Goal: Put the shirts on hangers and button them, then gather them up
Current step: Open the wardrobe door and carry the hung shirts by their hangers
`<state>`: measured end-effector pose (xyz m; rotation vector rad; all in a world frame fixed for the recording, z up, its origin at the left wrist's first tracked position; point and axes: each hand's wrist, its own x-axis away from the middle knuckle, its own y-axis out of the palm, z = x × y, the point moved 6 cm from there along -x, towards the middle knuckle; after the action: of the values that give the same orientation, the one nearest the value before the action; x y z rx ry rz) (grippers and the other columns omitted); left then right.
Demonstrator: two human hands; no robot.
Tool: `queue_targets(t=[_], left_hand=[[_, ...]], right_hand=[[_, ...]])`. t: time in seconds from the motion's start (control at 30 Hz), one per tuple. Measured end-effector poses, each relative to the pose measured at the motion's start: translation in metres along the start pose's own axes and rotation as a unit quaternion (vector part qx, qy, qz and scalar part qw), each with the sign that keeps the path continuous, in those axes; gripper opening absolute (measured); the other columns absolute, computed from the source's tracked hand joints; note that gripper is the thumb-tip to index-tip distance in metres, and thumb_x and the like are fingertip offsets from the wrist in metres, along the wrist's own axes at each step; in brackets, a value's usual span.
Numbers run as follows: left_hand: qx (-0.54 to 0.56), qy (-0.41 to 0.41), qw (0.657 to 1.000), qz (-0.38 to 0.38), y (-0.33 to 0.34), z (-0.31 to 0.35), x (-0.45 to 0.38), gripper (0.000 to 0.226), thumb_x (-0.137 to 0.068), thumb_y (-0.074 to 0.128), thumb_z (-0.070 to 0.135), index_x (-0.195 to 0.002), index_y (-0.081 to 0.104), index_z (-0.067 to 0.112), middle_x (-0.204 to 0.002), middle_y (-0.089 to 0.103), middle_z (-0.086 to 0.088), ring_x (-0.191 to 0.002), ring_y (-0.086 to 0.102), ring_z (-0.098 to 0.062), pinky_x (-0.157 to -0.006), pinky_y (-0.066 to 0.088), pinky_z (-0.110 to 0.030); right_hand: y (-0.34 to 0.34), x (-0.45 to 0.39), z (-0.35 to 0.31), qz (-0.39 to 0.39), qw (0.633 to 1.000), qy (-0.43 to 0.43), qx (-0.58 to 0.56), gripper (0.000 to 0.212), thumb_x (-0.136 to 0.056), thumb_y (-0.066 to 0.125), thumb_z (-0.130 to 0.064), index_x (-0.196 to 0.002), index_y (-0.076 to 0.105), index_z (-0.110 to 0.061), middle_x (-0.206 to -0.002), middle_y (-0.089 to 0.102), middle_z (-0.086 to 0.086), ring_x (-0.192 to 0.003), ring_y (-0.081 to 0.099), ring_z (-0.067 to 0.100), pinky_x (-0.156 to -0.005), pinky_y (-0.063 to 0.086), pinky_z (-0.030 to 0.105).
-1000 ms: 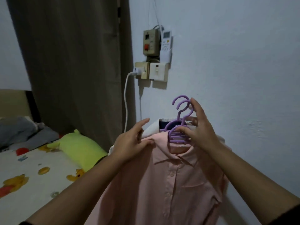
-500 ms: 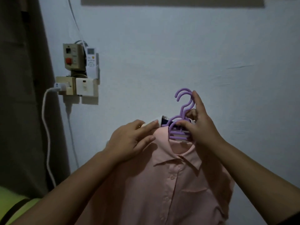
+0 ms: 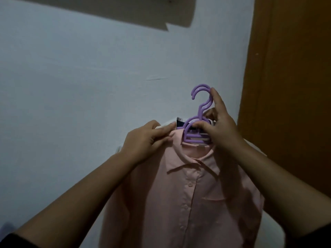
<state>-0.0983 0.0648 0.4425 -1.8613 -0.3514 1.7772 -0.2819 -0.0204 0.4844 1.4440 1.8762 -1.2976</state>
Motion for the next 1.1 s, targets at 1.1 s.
queue_targets(t=[1.1], left_hand=[[0.359,0.160,0.920,0.014,0.178,0.410,-0.286,0.043,-0.094,0.047,0.047,-0.136,0.039,0.049,-0.083,0.047,0.014,-0.082,0.047,-0.010,-0.063,0.038,-0.031]], right_hand=[[-0.532,0.124,0.109,0.147,0.740,0.075,0.653,0.100,-0.067,0.076,-0.039,-0.147,0.025,-0.008,-0.149,0.033,0.013,-0.136,0.026,0.024,-0.110,0.022,0.042]])
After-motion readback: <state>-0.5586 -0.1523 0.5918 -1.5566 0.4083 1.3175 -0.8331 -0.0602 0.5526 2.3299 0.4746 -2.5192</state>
